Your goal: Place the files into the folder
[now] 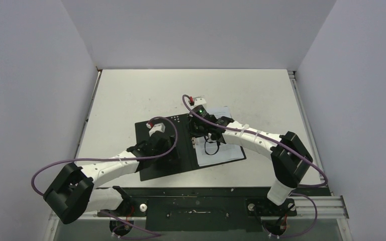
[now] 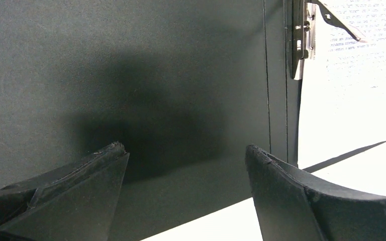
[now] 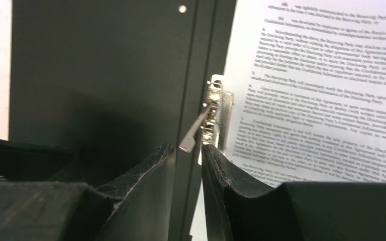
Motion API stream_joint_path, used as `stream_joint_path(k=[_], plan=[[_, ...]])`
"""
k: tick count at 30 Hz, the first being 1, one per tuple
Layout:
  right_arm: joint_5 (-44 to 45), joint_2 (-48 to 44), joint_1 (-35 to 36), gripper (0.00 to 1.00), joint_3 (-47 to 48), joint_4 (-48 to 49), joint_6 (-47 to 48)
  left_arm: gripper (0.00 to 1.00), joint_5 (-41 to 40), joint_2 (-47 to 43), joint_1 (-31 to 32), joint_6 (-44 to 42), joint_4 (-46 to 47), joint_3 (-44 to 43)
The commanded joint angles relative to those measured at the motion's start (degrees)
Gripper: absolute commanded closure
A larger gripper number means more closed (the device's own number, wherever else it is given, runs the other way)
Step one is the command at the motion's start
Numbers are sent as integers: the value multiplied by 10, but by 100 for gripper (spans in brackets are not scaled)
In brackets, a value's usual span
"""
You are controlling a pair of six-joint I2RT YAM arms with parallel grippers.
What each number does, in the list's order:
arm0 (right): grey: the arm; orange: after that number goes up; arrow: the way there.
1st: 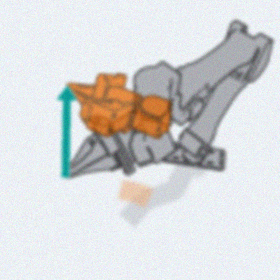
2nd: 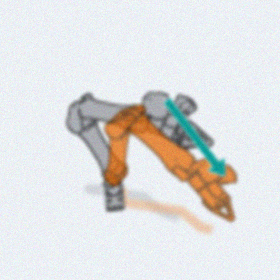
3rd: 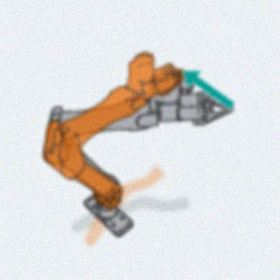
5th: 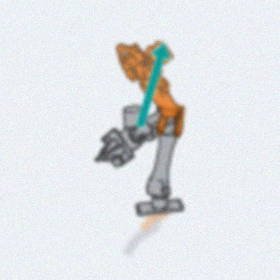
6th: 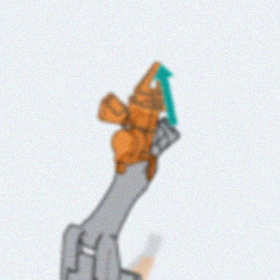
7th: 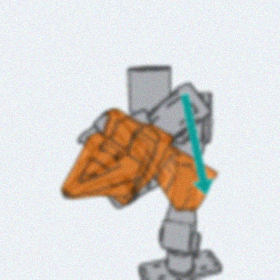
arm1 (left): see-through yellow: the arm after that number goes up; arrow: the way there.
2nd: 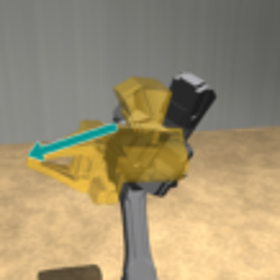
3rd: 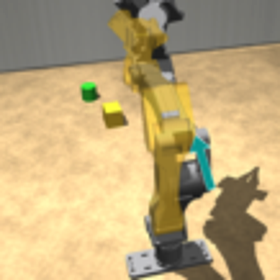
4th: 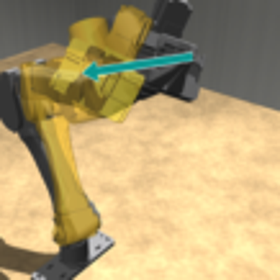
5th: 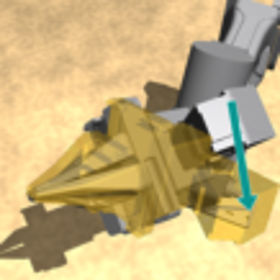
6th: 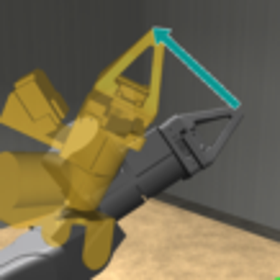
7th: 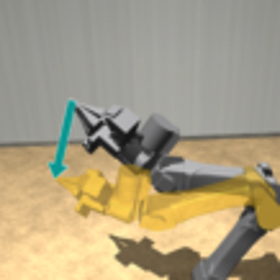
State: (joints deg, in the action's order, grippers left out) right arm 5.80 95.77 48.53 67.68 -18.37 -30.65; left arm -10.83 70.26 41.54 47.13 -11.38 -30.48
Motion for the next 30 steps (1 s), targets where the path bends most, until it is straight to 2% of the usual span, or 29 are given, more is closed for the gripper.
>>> stream_joint_path(k=[1,10,30], plan=[[11,20,15,73,44,3,3,14,-20,9,4,-9,6,-5],[23,60,26,75,69,-9,9,15,-37,33,16,-10,-7,-11],[43,75,39,83,58,-36,30,15,-40,66,25,6,-15,-26]])
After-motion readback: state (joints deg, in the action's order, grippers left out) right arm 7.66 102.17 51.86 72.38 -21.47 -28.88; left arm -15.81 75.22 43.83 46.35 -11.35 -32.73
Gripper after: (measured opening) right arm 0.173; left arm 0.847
